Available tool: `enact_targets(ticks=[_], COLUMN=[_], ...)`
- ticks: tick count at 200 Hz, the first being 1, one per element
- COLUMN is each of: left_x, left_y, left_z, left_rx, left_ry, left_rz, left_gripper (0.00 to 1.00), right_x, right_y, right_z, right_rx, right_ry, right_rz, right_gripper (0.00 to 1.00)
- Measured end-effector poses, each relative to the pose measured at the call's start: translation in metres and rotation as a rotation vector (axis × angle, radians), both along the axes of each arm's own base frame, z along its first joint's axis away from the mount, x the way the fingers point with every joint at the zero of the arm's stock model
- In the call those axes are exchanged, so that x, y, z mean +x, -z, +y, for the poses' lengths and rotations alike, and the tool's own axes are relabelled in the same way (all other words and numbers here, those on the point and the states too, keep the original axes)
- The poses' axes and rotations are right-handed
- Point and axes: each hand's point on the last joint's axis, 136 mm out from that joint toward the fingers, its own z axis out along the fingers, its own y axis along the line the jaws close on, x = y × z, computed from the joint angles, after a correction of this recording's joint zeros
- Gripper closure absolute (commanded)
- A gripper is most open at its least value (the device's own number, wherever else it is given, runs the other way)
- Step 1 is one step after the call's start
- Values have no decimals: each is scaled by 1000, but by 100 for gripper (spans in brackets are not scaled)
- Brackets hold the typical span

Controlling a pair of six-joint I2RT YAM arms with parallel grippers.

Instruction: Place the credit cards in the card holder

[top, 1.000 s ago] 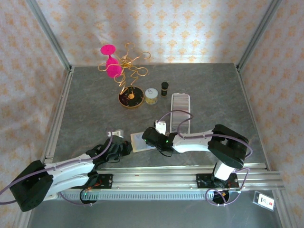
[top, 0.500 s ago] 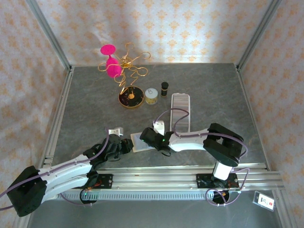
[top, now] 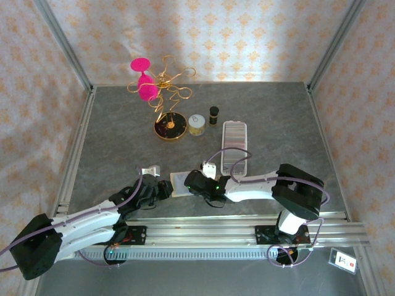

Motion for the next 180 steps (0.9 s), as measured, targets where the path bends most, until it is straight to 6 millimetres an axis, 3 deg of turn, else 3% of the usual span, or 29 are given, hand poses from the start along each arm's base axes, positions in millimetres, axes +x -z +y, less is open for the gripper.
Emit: enact_targets(ticks=[99, 118, 180], left_x=[0, 0, 4], left_y=[6, 5, -2], left_z=[-1, -2, -6], left_rx=[20, 17, 5], left_ry=[6, 8, 9], left_rz=[24, 24, 10], left_gripper=[77, 77, 76], right_x=[22, 23, 13], right_y=[-8, -8, 1], right_z=[-29, -28, -25], right_rx=[-118, -111, -83], right_ry=[33, 26, -5], right_rz=[-48, -41, 1], right_gripper=[43, 39, 41])
